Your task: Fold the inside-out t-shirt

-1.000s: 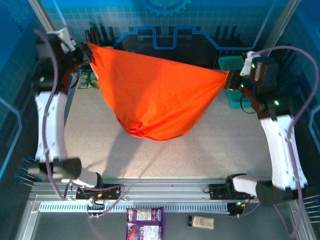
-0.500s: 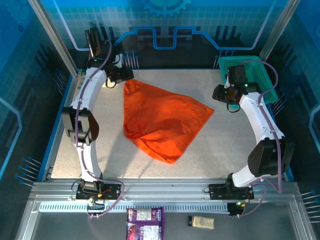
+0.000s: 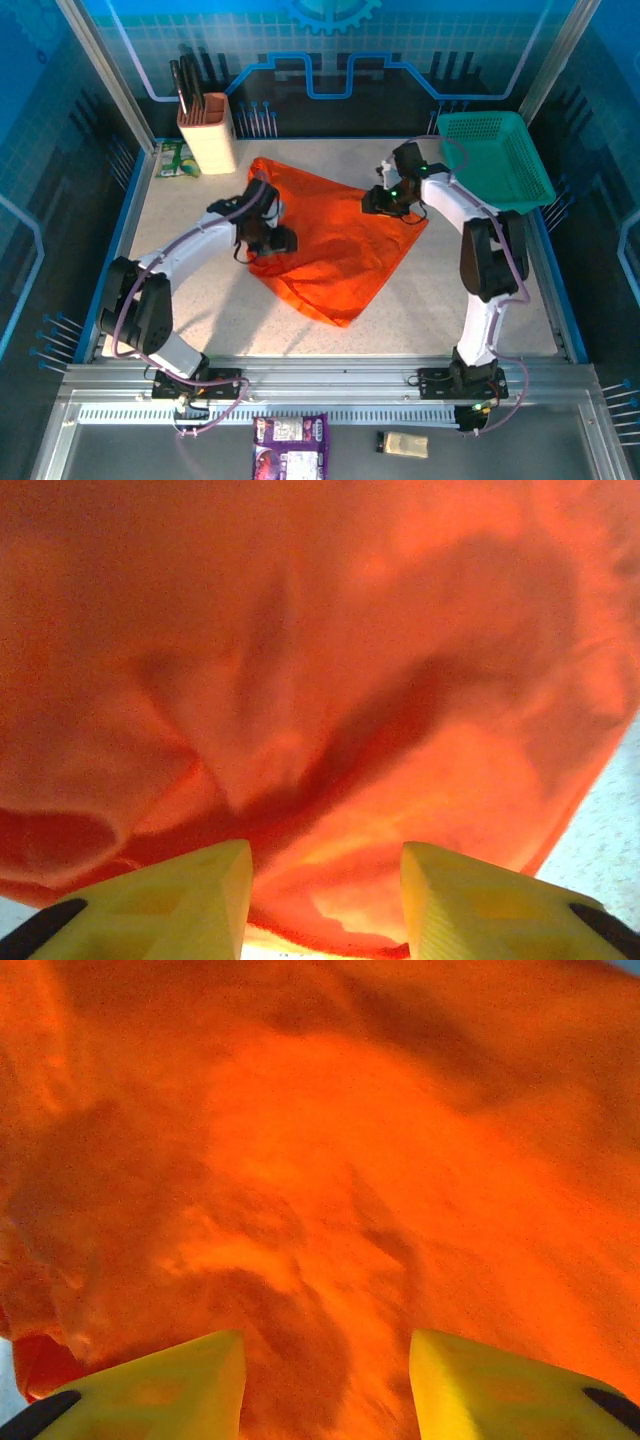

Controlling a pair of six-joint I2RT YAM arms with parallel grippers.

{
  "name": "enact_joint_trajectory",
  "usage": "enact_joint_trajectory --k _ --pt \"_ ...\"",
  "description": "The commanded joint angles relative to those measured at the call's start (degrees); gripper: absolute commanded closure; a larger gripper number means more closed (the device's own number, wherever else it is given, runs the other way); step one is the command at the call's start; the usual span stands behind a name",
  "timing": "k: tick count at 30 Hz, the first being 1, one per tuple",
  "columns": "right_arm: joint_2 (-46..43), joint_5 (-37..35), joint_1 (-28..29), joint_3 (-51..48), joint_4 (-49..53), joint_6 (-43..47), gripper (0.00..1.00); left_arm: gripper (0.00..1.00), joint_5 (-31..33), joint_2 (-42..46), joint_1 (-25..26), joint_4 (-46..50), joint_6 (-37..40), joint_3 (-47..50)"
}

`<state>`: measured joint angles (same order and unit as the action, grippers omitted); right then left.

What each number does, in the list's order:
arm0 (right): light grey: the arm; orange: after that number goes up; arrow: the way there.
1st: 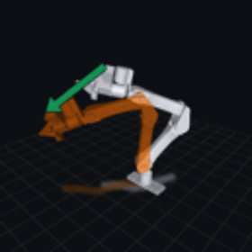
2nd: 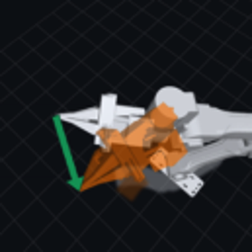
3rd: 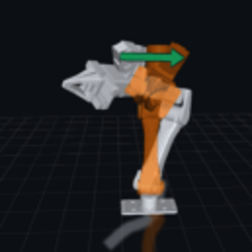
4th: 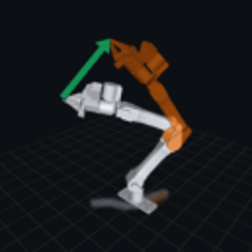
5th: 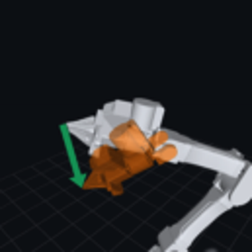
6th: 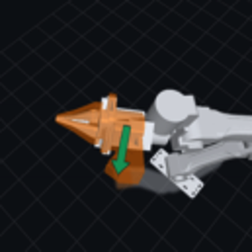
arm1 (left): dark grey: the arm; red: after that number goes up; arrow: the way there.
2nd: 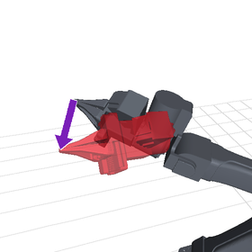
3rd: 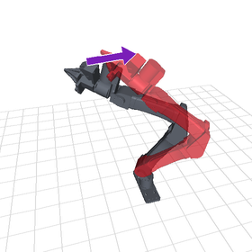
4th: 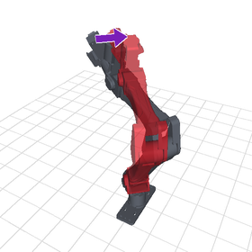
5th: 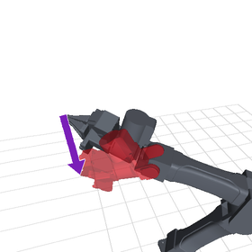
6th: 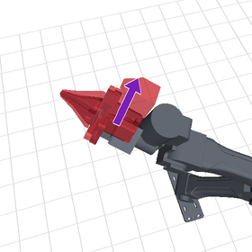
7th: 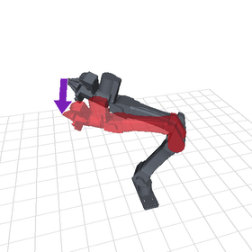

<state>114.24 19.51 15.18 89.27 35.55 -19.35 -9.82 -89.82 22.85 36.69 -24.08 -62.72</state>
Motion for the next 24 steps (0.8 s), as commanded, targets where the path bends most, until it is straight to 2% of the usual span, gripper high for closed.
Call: enact_joint_trajectory --k 1,5,11,18,21,24 --pt "6.73 5.13 2.02 7.07 -2.66 0.15 0.52 0.56 0.54 2.23 1.53 -6.63 -5.49 4.25" --pt "14.58 5.67 2.84 13.71 -2.98 -1.89 0.52 0.54 0.89 1.16 1.84 -9.24 -6.84 7.78" --pt "18.8 3.98 1.37 14.68 -4.69 -6.76 0.53 0.57 2.83 -4.3 -0.3 -8.82 -7.23 6.72" --pt "11.05 1.58 -5.31 -3.19 -12.81 -13.71 0.54 0.59 4.31 -16.81 -5.64 -5.72 -2.21 -3.46" --pt "6.22 1.04 -7.78 -10.69 -14.76 -14.7 0.55 0.59 5.74 -22.47 -7.49 -3.53 0.05 -11.01" --pt "2.27 0.9 -8.56 -16.91 -17.21 -15.81 0.55 0.59 4.41 -29.18 -8.74 -1.14 1.45 -20.89"
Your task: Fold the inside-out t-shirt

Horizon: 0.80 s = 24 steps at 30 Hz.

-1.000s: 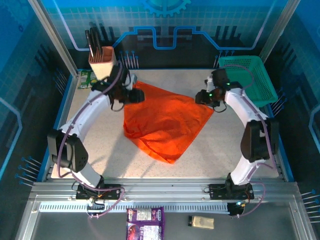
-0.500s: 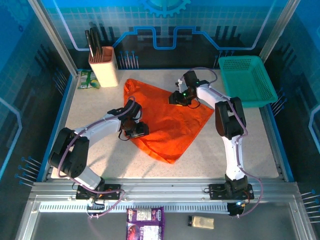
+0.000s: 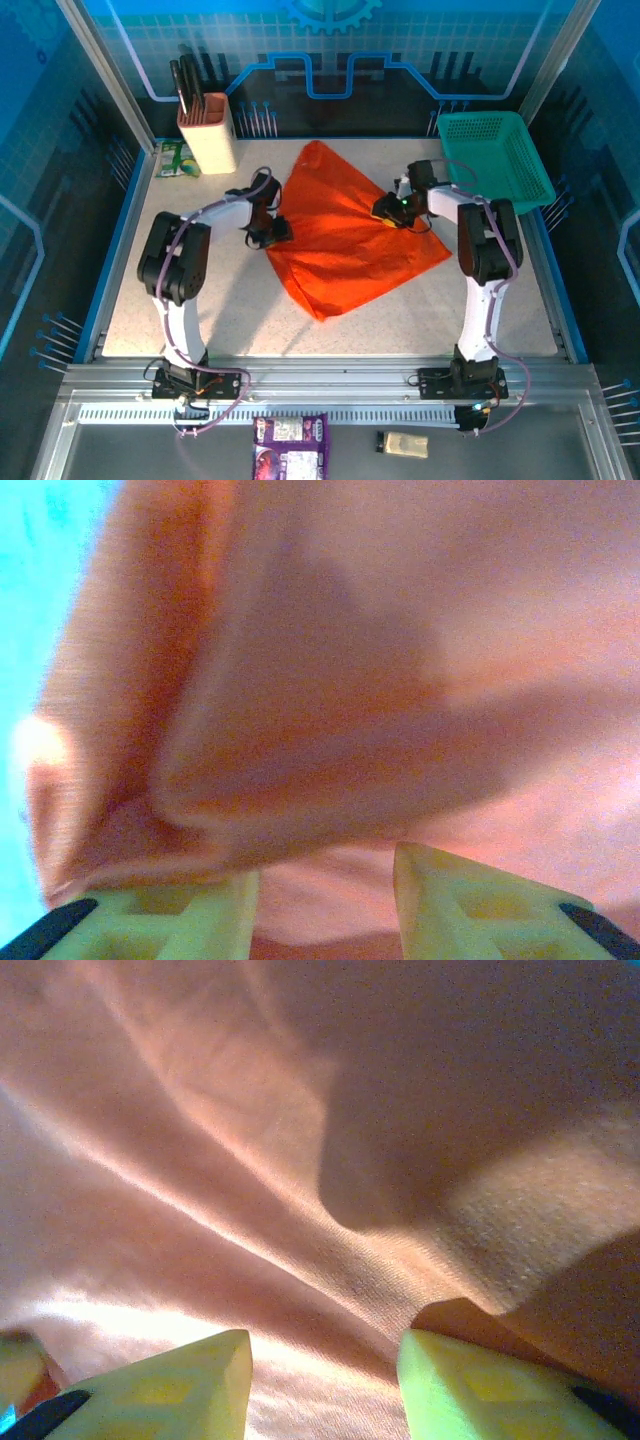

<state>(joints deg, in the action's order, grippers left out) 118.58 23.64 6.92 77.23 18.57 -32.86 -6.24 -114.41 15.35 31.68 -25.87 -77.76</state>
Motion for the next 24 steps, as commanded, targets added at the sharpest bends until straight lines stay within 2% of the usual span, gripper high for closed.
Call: enact_joint_trajectory --k 1,6,11,16,24 --pt "-3.12 -3.15 -0.33 -6.43 -0.75 -2.82 0.55 0.59 0.24 -7.29 -1.66 4.55 3.52 -9.56" --pt "-7.13 -0.99 1.44 -10.17 -3.71 -4.16 0.55 0.61 -0.77 -16.82 -2.9 9.23 5.01 -26.23" --pt "-12.52 -3.71 4.93 -7.63 1.47 1.05 0.55 0.61 -1.92 -16.09 -3.84 10.49 6.53 -30.69" --pt "-17.73 -8.77 10.04 -3.94 12.43 11.79 0.55 0.6 -3.85 -6.26 -3.81 8.19 7.6 -22.52" --pt "-22.67 -13.19 24.42 -2.77 26.29 36.65 0.55 0.59 -7.79 10.75 -3.67 6.2 8.2 -4.53"
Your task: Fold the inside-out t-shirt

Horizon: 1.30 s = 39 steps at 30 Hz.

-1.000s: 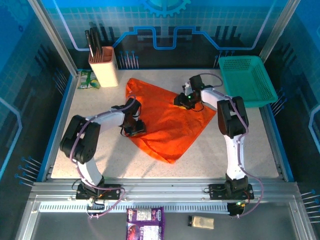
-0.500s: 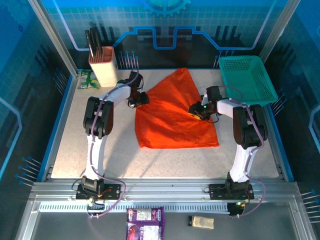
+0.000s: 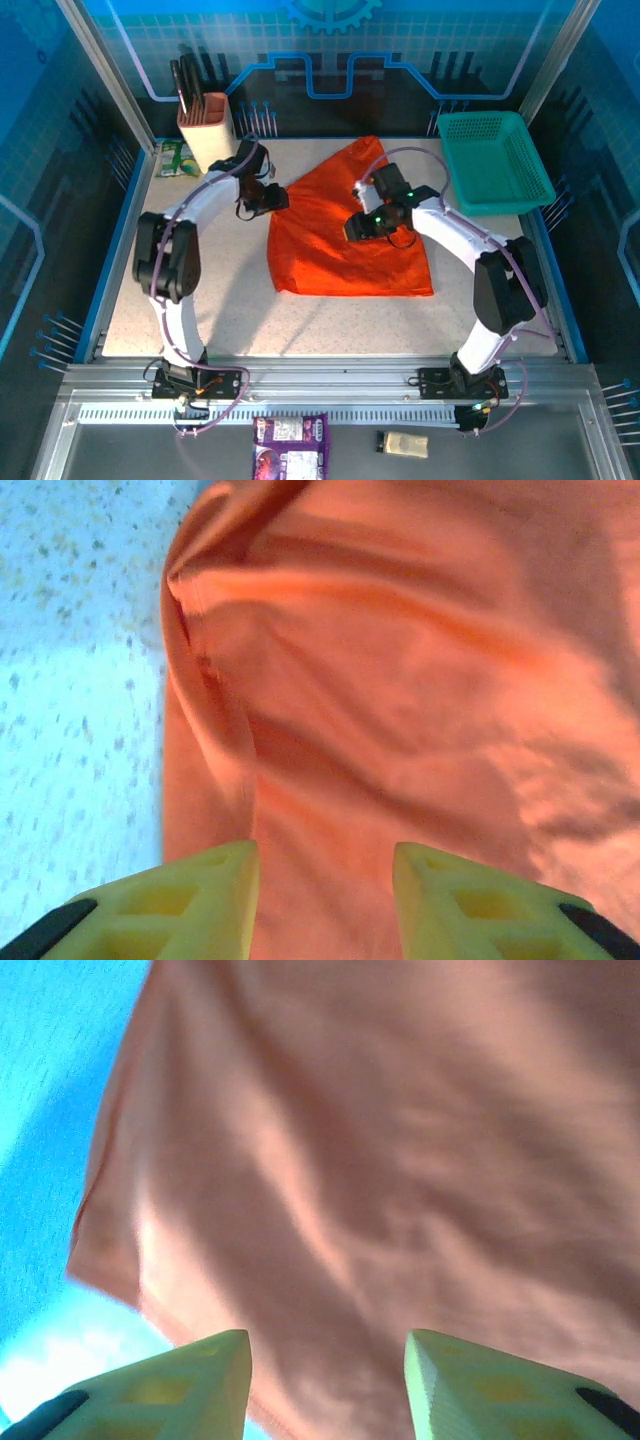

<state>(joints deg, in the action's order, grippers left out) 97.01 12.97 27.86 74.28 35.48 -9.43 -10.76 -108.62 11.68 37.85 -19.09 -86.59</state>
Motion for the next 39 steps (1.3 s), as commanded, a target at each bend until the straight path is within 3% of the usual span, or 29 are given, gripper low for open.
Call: enact_joint_trajectory --k 1,4,9,17,23,27,33,39 --pt "-1.39 -3.54 5.44 -0.2 10.25 16.05 0.55 0.59 -3.88 6.81 0.14 -0.05 1.64 6.46" --pt "-1.87 -6.63 9.69 -1.28 11.87 22.45 0.57 0.59 -5.05 12.32 1.65 0.75 4.17 11.42" --pt "-3.15 -7.78 12.02 -4.25 12.51 29.14 0.58 0.58 -1.42 20.01 9.81 6.05 14.38 17.46" --pt "-9.27 -12.04 7.96 -11.84 6.7 34.21 0.58 0.58 4.89 25.63 24.61 9.05 45.38 24.85" --pt "-13.03 -12.69 2.56 -14.02 3.66 32.69 0.58 0.58 9.17 19.78 26.19 8.48 55.68 26.05" --pt "-15.45 -13.66 1.66 -15.52 1.92 32.55 0.56 0.56 12.64 18.78 26.2 1.52 60.17 30.21" --pt "-16.28 -13.16 1.56 -15.6 1.43 32.37 0.55 0.53 15.32 15.59 26.62 -0.76 62.07 31.75" --pt "-17.08 -13.25 1.5 -16.0 1.16 32.02 0.55 0.51 24.79 12.39 27.29 -6.32 63.51 33.81"
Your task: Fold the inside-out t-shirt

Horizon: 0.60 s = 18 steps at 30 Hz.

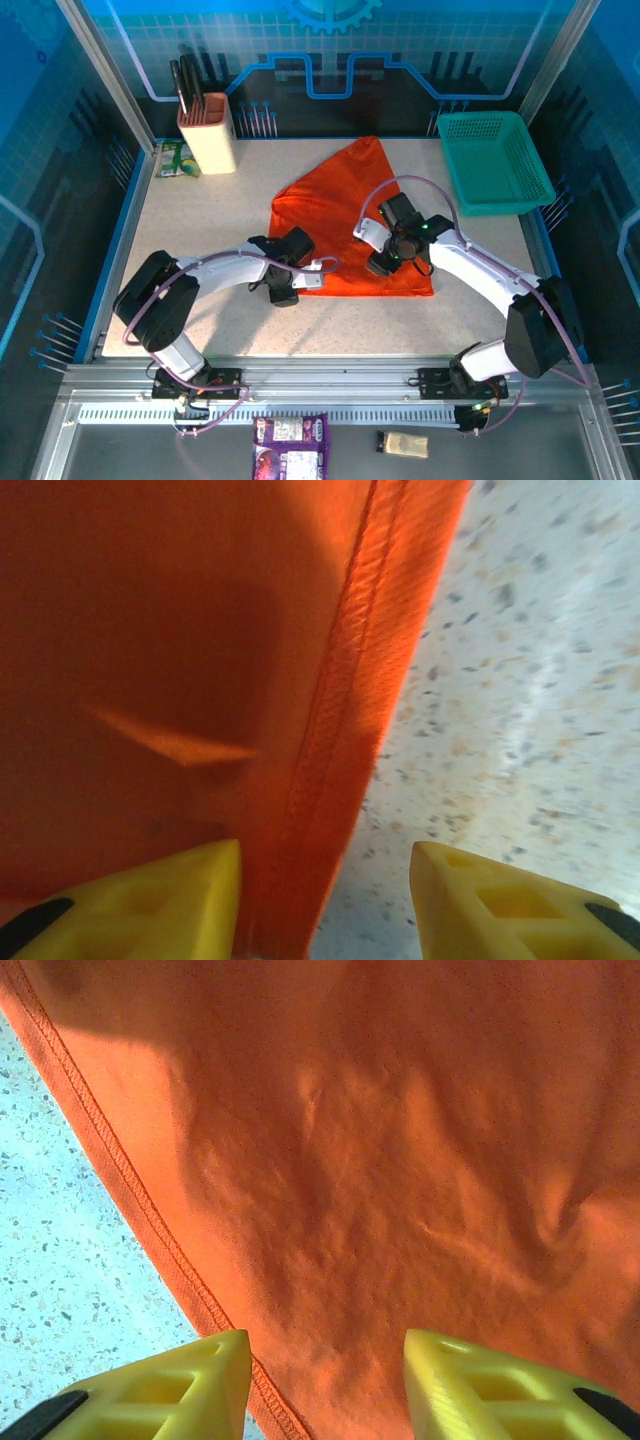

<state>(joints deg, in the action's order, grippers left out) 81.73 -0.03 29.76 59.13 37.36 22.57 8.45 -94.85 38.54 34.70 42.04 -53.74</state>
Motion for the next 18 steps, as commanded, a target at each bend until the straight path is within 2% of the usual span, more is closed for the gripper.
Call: enact_joint_trajectory --k 1,4,8,11,14,18 --pt "-1.96 -0.16 -0.4 -0.95 -0.93 -0.11 0.54 0.52 6.57 -1.56 0.48 -3.41 2.59 0.92" --pt "-2.06 0.51 -0.34 -0.89 -0.98 -0.33 0.54 0.58 7.94 -0.76 0.48 -4.78 3.3 1.22" --pt "-1.76 1.27 0.93 -0.84 -0.64 0.32 0.55 0.86 8.52 2.24 0.46 -5.69 3.87 1.68" --pt "-1.36 1.62 2.97 -1.27 -0.36 2.26 0.56 0.98 6.42 5.48 0.43 -5.1 3.84 1.82" --pt "-1.4 1.95 5.57 -2.26 -1.69 3.02 0.56 1.0 3.11 8.72 0.41 -3.85 3.19 1.79" --pt "-2.03 5.79 8.1 -5.31 -6.97 1.32 0.56 1.0 -2.63 11.8 -0.25 -1.23 2.0 1.04"
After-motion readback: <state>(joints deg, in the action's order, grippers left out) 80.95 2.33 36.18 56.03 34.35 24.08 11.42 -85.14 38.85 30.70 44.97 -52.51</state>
